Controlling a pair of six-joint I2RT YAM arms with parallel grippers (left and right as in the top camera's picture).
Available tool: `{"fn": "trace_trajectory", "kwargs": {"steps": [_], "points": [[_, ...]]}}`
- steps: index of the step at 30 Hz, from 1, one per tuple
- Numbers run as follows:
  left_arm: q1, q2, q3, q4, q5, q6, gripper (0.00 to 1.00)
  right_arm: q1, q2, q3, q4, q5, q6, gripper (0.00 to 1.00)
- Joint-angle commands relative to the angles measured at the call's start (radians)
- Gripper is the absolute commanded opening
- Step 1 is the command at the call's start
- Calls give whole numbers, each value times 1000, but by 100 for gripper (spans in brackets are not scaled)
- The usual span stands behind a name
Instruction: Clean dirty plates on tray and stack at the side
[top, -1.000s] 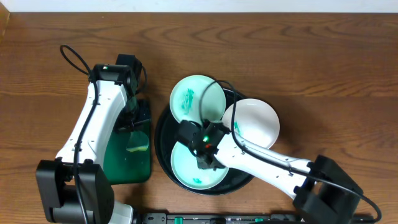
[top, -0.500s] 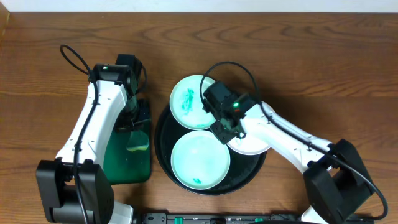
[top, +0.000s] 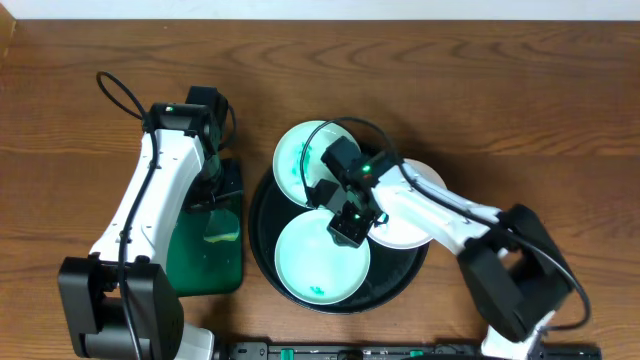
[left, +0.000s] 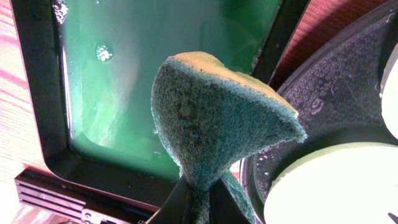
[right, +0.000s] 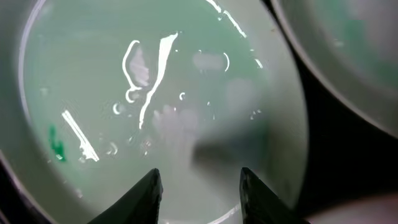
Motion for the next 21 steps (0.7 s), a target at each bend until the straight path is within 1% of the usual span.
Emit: {"fn": "trace_trajectory", "kwargs": {"steps": [1, 16, 21], "points": [[2, -13, 16, -4, -2, 8, 7, -3, 29, -3, 10, -33, -30, 38], [2, -13, 16, -3, -2, 8, 7, 24, 23, 83, -48, -32, -45, 38], [2, -13, 16, -4, -2, 8, 7, 24, 23, 102, -32, 40, -48, 37]]}}
